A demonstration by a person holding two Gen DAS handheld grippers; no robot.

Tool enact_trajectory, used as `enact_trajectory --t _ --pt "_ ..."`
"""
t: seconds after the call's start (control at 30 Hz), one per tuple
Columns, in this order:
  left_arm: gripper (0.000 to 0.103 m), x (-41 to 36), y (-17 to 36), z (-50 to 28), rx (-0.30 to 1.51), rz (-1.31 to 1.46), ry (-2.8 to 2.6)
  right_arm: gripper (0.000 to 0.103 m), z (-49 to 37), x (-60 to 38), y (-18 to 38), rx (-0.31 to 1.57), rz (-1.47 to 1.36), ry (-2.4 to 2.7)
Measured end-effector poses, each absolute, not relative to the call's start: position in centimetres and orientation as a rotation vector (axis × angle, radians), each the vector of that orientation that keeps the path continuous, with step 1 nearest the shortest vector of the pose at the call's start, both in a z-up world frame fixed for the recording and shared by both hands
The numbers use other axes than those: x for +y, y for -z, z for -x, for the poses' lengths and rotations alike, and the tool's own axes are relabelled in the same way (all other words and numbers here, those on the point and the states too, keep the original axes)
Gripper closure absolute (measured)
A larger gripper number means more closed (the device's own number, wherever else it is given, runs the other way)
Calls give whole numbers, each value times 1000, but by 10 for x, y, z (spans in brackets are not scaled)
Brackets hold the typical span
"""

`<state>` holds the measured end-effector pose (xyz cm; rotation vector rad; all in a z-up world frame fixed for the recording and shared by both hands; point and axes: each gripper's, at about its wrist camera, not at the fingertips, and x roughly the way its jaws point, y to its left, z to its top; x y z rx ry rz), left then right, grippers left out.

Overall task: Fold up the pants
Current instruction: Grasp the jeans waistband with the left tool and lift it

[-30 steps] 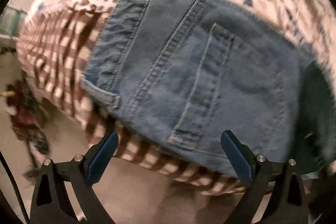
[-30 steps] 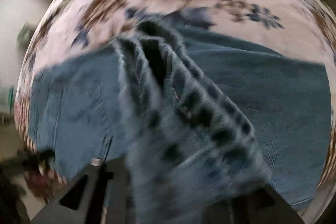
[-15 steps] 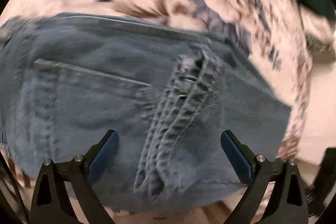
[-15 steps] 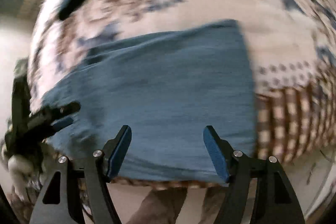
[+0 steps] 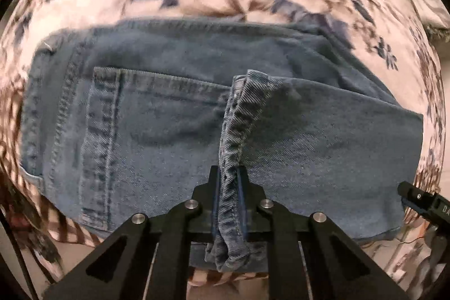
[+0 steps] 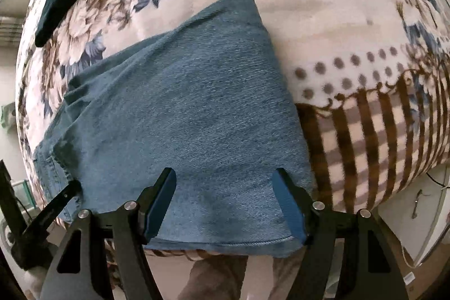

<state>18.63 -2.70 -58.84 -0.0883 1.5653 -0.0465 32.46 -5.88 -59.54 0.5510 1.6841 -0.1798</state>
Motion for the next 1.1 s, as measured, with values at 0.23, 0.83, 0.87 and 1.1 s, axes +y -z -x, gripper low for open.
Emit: enact_trajectory --t 0.23,0.83,0.87,1.1 --pt "86 -13 596 -197 1568 173 25 30 -341 -32 604 1736 -465 161" --pt "59 205 615 -95 1075 1142 -533 30 -412 93 575 1735 -213 103" --pt "59 207 619 -94 1065 1162 -531 30 -414 102 579 1744 -207 104" --pt "43 217 636 -94 1018 1259 -499 30 -418 145 604 1810 -175 85"
